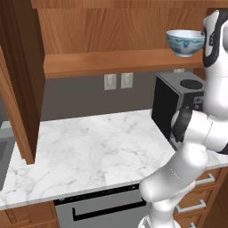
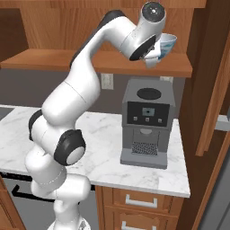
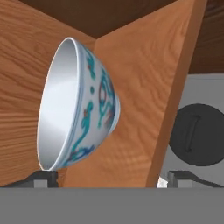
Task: Move the bowls from the cabinet to the plates on the dining table.
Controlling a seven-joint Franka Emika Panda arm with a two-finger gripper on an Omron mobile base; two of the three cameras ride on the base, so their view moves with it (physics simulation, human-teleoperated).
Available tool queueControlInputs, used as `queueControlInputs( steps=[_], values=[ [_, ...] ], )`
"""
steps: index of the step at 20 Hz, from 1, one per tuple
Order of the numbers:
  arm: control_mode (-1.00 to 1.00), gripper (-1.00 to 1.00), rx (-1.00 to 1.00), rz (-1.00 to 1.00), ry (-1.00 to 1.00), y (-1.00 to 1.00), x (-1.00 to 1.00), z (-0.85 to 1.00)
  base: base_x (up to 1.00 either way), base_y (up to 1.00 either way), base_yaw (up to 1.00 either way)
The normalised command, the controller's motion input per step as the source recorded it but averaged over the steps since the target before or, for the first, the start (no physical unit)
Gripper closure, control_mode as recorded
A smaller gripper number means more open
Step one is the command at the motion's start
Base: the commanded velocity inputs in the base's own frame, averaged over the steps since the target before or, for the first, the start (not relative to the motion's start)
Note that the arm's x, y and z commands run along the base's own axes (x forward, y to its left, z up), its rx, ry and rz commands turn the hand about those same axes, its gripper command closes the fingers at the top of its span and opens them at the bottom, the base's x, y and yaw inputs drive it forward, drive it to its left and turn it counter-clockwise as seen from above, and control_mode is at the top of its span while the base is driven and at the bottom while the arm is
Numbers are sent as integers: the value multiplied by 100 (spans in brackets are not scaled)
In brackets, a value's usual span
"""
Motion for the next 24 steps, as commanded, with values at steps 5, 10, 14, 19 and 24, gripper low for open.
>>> queueControlInputs(
  steps=[5, 10, 14, 19, 24],
  values=[
    [-100, -100, 0, 2, 0, -11, 60, 0, 0, 0, 0],
    [-100, -100, 0, 2, 1, -18, 49, -1, 0, 0, 0],
    [-100, -100, 0, 2, 2, -17, 47, -1, 0, 0, 0],
    [-100, -100, 0, 1, 3, -13, 38, 0, 0, 0, 0],
    [-100, -100, 0, 1, 3, -9, 36, 0, 0, 0, 0]
  ],
)
